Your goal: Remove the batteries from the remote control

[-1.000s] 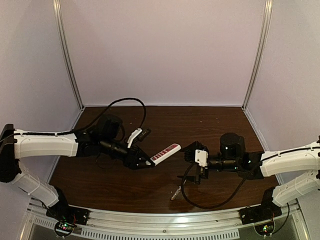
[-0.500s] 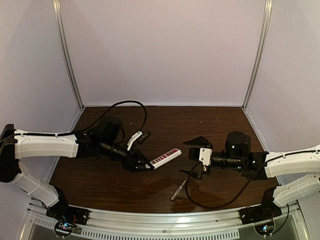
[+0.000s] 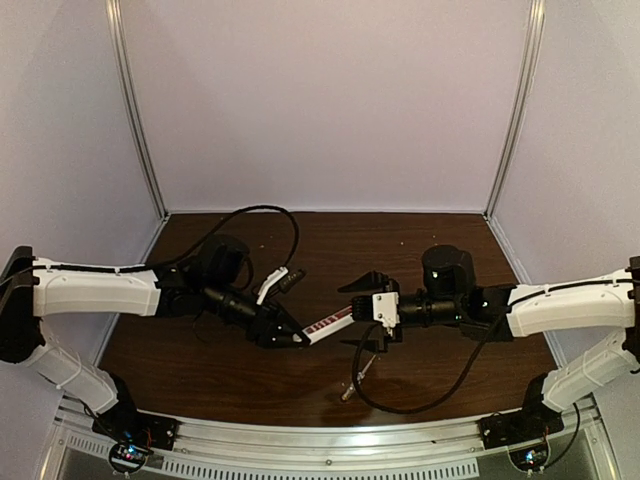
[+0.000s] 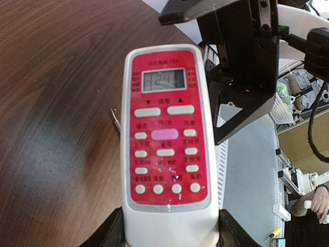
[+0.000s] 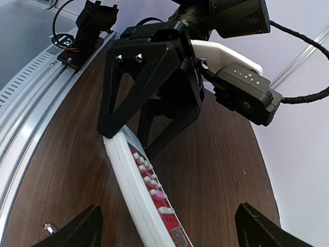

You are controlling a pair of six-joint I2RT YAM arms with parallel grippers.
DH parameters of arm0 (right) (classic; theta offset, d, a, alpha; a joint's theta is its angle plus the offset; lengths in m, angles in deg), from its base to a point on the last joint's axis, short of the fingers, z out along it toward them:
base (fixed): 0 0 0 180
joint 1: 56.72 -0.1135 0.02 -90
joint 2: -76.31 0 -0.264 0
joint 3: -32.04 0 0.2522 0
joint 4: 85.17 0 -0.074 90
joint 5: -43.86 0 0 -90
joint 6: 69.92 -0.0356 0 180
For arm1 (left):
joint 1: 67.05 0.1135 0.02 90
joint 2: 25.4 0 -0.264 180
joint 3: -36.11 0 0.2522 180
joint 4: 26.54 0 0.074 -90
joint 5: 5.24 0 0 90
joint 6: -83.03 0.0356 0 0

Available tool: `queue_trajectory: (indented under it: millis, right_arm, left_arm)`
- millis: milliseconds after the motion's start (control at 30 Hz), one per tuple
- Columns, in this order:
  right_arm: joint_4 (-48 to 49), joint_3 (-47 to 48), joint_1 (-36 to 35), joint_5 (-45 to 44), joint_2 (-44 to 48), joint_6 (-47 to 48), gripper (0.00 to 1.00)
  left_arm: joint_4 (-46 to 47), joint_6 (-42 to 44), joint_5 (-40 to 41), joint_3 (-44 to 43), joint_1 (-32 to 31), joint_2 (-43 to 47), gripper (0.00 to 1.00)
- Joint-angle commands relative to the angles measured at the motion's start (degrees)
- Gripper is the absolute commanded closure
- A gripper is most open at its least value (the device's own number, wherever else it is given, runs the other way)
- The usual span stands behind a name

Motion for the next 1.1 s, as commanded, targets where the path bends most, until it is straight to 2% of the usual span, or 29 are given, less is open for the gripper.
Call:
queue_trajectory:
  millis: [0, 333, 567, 667, 900, 1067]
  right_arm:
    - [-5.3, 3.2, -0.8, 2.7, -0.3, 0.3, 0.13]
    - [-15.7, 8.3, -9.2, -18.9, -3.3, 2.3, 0.18]
    - [-15.6, 12.8, -12.1, -28.3, -8.6, 5.8, 0.22]
    - [-16.0, 14.5, -13.1, -32.7, -11.1, 7.1, 0.28]
    - [-18.4, 17.3, -14.1, -35.5, -14.4, 7.5, 0.39]
    - [-20.1, 18.7, -14.4, -36.6, -15.9, 7.3, 0.54]
  left_arm:
    - [2.8, -0.6, -0.5, -0.9, -0.3, -0.6, 1.0]
    - [4.3, -8.5, 4.1, -2.9, -0.3, -2.2, 1.0]
    - [4.3, -9.8, 4.3, -2.9, -0.3, -3.8, 1.0]
    - [4.0, -9.8, 4.7, -2.9, -0.3, -3.8, 1.0]
    - [2.3, -9.3, 5.8, -3.9, -0.3, -4.4, 1.0]
    - [0.5, -8.8, 6.3, -5.4, -0.3, -5.3, 1.0]
